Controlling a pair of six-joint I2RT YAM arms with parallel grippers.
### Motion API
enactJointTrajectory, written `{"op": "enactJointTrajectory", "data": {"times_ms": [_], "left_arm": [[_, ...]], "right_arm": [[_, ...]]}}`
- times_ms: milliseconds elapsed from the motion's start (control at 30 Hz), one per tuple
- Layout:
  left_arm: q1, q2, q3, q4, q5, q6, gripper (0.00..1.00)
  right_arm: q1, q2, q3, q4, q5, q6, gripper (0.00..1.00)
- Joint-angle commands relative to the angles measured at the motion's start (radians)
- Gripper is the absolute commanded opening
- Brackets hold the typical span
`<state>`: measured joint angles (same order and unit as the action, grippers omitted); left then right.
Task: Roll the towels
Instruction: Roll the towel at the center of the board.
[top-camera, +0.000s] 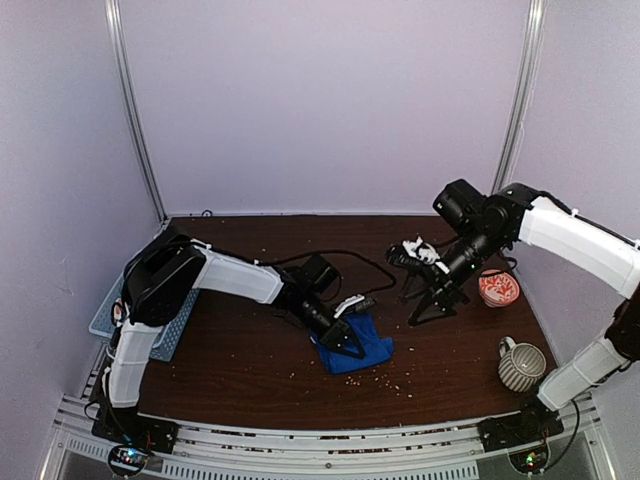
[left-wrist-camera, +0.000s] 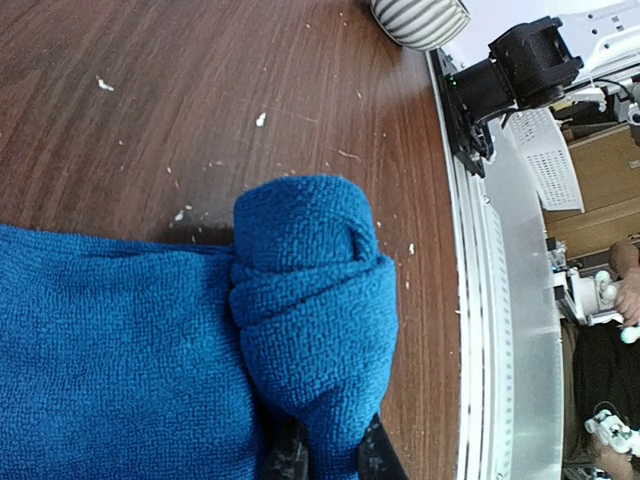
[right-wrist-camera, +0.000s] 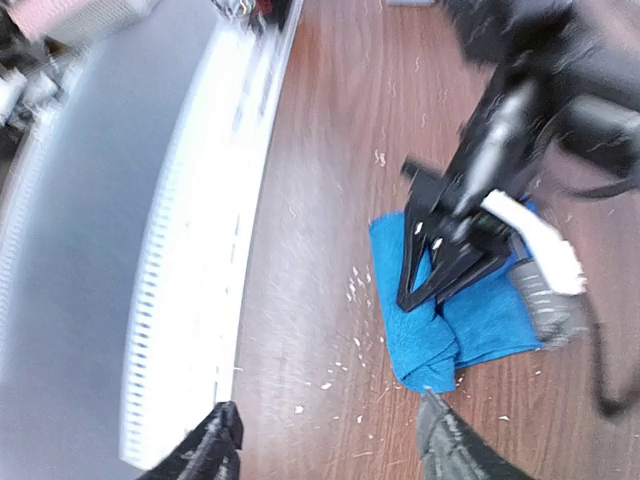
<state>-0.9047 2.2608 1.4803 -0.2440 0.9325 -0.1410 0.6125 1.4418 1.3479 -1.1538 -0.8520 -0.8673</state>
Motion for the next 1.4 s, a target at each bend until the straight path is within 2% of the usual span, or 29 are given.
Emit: {"op": "enactJointTrajectory", "data": {"times_ms": [0, 100, 133, 167, 200, 300, 467, 533, 833, 967, 1033, 1167, 1267, 1367], "left_arm": [[0.004, 0.077, -0.018, -0.094, -0.017, -0.026, 0.02], [0.005, 0.077, -0.024, -0.107, 0.002, -0.016, 0.04], [0.006, 0.076, -0.024, -0.111, 0.0, -0.013, 0.04], [0.006, 0.076, -0.024, -0.113, -0.004, -0.01, 0.05], [0.006, 0.078, -0.021, -0.119, -0.009, -0.008, 0.05], [0.005, 0.084, -0.012, -0.133, -0.012, 0.001, 0.05], [0.005, 0.088, -0.014, -0.134, -0.008, 0.002, 0.05], [0.005, 0.088, -0.013, -0.133, -0.011, 0.001, 0.05], [0.009, 0.085, -0.009, -0.134, -0.015, -0.004, 0.05], [0.008, 0.059, -0.006, -0.154, -0.042, 0.01, 0.09], [0.009, 0.026, -0.01, -0.167, -0.093, 0.026, 0.15], [0.016, -0.056, -0.033, -0.197, -0.239, 0.03, 0.34], [0.026, -0.146, -0.081, -0.186, -0.304, 0.03, 0.37], [0.043, -0.263, -0.134, -0.173, -0.444, 0.03, 0.37]], "right_arm": [[0.154, -0.042, -0.211, 0.345, 0.294, 0.104, 0.63], [0.241, 0.029, -0.297, 0.5, 0.493, 0.163, 0.64], [0.26, 0.052, -0.315, 0.552, 0.539, 0.161, 0.68], [0.273, 0.066, -0.337, 0.6, 0.581, 0.152, 0.95], [0.285, 0.076, -0.358, 0.646, 0.596, 0.132, 0.99], [0.312, 0.105, -0.395, 0.735, 0.649, 0.08, 1.0], [0.327, 0.174, -0.402, 0.778, 0.673, 0.048, 1.0], [0.339, 0.197, -0.401, 0.786, 0.69, 0.047, 0.95], [0.364, 0.19, -0.413, 0.775, 0.714, 0.027, 0.61], [0.365, 0.218, -0.407, 0.722, 0.676, 0.012, 0.47], [0.363, 0.253, -0.395, 0.685, 0.661, 0.008, 0.4], [0.364, 0.299, -0.359, 0.592, 0.585, 0.022, 0.33], [0.36, 0.323, -0.316, 0.502, 0.493, 0.04, 0.31], [0.347, 0.377, -0.261, 0.391, 0.393, 0.06, 0.3]]}}
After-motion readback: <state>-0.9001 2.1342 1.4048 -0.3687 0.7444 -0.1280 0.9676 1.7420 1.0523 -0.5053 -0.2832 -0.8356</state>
